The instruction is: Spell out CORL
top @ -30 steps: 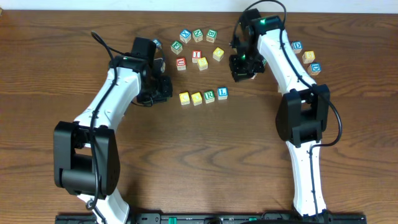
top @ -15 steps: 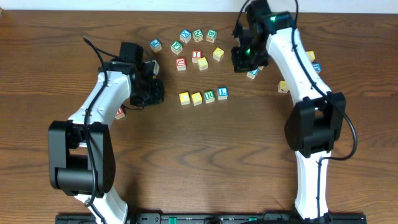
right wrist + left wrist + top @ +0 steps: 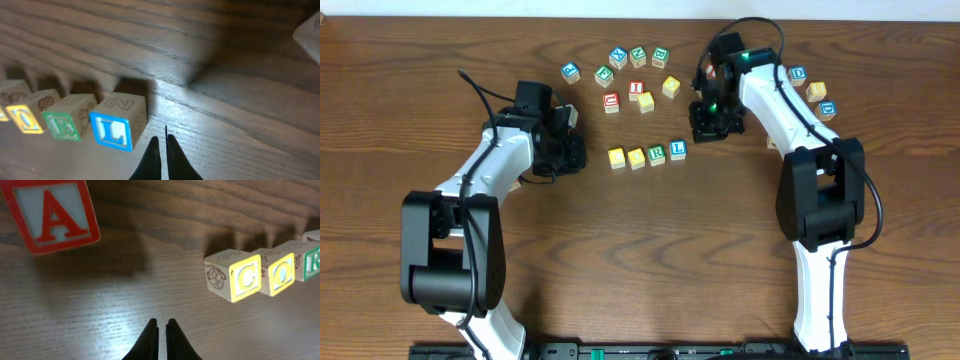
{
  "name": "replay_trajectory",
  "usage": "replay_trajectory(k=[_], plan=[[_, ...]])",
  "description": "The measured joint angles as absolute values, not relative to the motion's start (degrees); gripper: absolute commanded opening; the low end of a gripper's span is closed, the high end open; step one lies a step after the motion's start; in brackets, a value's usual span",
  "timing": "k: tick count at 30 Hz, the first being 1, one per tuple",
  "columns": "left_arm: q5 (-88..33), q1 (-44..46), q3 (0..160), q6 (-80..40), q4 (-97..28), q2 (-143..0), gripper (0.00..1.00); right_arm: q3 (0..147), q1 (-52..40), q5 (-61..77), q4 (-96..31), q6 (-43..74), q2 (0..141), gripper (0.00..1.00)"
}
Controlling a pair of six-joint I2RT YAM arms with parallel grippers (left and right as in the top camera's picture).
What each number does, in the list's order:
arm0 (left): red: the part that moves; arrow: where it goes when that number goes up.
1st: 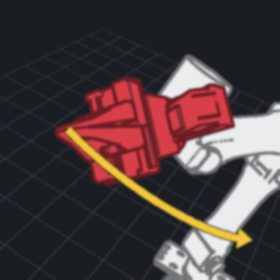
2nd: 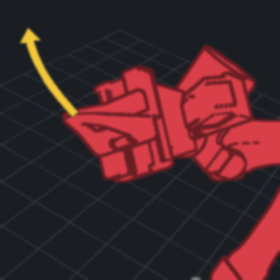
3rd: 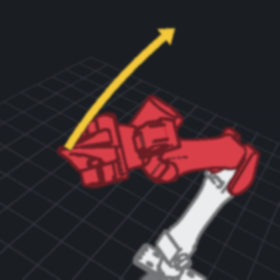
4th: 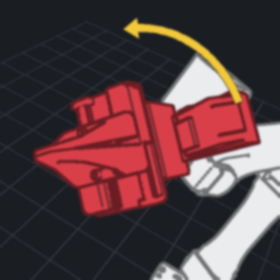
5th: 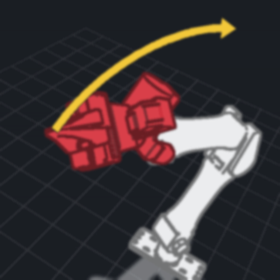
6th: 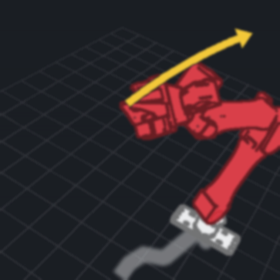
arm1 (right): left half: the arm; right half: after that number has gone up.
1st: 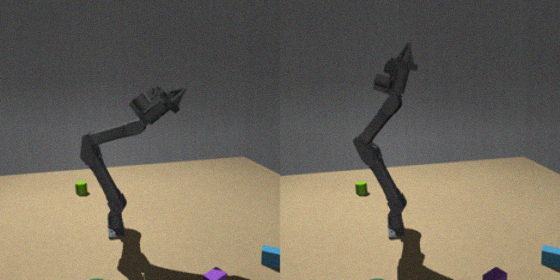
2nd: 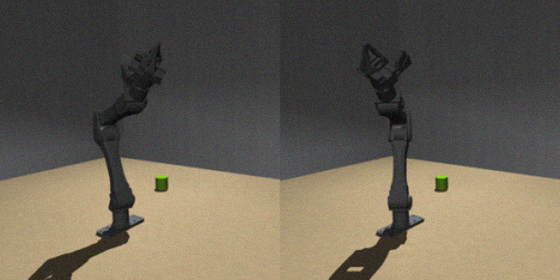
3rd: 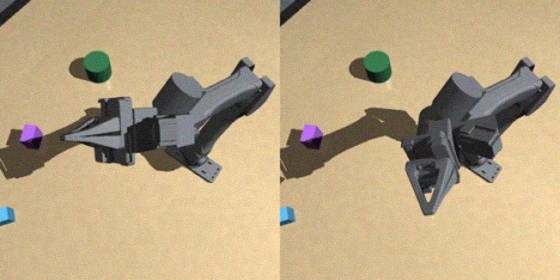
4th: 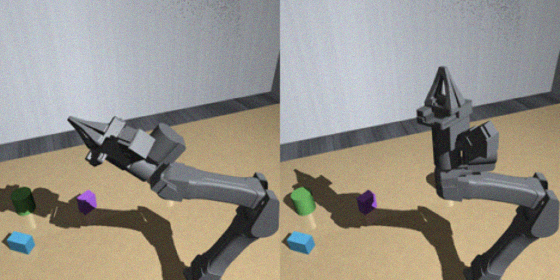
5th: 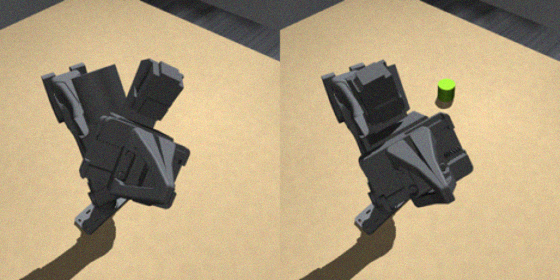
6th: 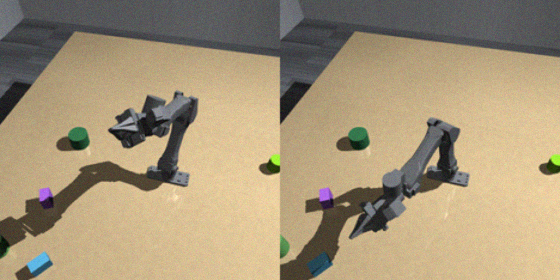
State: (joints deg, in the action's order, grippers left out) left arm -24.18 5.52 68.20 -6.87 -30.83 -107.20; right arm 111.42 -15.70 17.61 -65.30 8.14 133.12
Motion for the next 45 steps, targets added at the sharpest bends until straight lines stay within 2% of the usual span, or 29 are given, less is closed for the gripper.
replay_trajectory(k=[9,30,45], plan=[[-24.3,5.6,68.1,-9.0,-27.7,-109.9,0.07,107.1,-16.1,17.3,-61.6,10.9,133.1,0.01],[-24.8,9.6,68.1,-10.3,-19.6,-112.8,0.07,107.1,-19.4,17.6,-59.3,11.4,133.1,0.03],[-24.8,11.3,68.1,-10.3,-19.2,-112.8,0.07,107.1,-22.3,17.6,-58.6,11.4,133.1,0.04]])
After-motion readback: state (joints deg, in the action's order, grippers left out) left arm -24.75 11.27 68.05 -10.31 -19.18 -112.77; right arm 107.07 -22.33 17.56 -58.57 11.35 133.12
